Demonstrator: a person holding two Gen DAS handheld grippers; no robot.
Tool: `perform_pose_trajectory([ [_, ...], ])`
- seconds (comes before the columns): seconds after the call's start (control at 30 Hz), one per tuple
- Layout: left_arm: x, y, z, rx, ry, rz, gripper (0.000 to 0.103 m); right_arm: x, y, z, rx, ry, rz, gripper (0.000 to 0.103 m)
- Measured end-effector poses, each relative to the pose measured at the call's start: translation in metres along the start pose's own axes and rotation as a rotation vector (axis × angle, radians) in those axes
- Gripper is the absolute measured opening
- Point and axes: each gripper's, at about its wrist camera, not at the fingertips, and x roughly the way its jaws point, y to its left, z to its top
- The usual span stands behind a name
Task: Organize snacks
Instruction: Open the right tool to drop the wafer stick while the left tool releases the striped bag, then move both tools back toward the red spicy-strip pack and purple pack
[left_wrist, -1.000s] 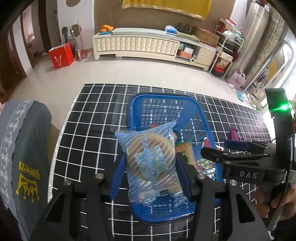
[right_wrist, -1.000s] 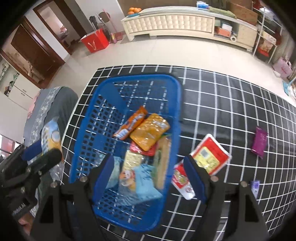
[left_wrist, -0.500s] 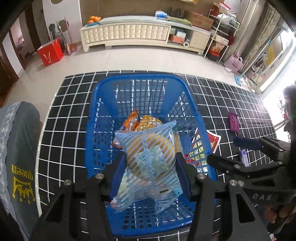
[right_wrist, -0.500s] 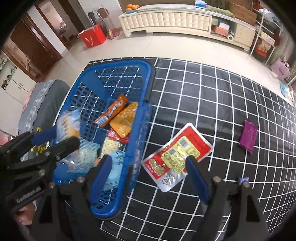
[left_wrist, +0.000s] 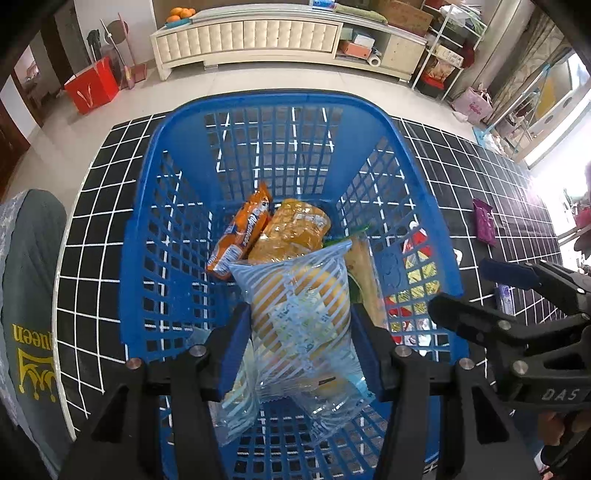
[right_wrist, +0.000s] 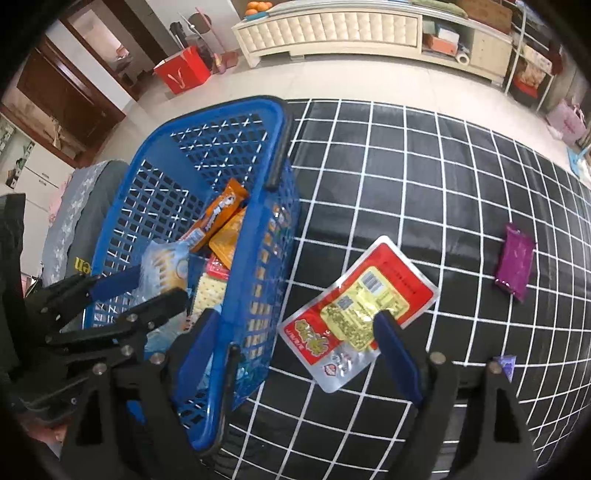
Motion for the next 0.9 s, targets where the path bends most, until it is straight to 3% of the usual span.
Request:
perform_pose_trajectory([
  [0.07,0.000,0.003,0.002,-0.007,-0.010,0.007,0.066,-0.002,0.001,-0.001,-0.007,-0.002,-0.002,0.087],
  [0.2,-0.008,0.003,0.002,0.001,-0.030,0.021,0.073,-0.008,0.002,-0.003,-0.017,-0.007,-0.007,0.087],
  [0.47,-0.042,-0.005,-0.012,0.001,-0.094,-0.014,0.075,-0.036,0.000,-0.014,-0.006,-0.051,-0.020,0.087],
  [0.57,-0.052,-0.010,-0.018,0.021,-0.118,-0.022,0.080,-0.049,-0.005,-0.020,-0.002,-0.068,-0.018,0.087],
  [0.7,-0.056,-0.013,-0.026,0.022,-0.115,-0.036,0.080,-0.062,-0.018,-0.030,0.007,-0.090,-0.020,0.087],
  [0.9,-0.053,-0.012,-0.029,0.019,-0.122,-0.003,0.080,-0.066,-0.048,-0.042,0.044,-0.091,-0.034,0.088],
])
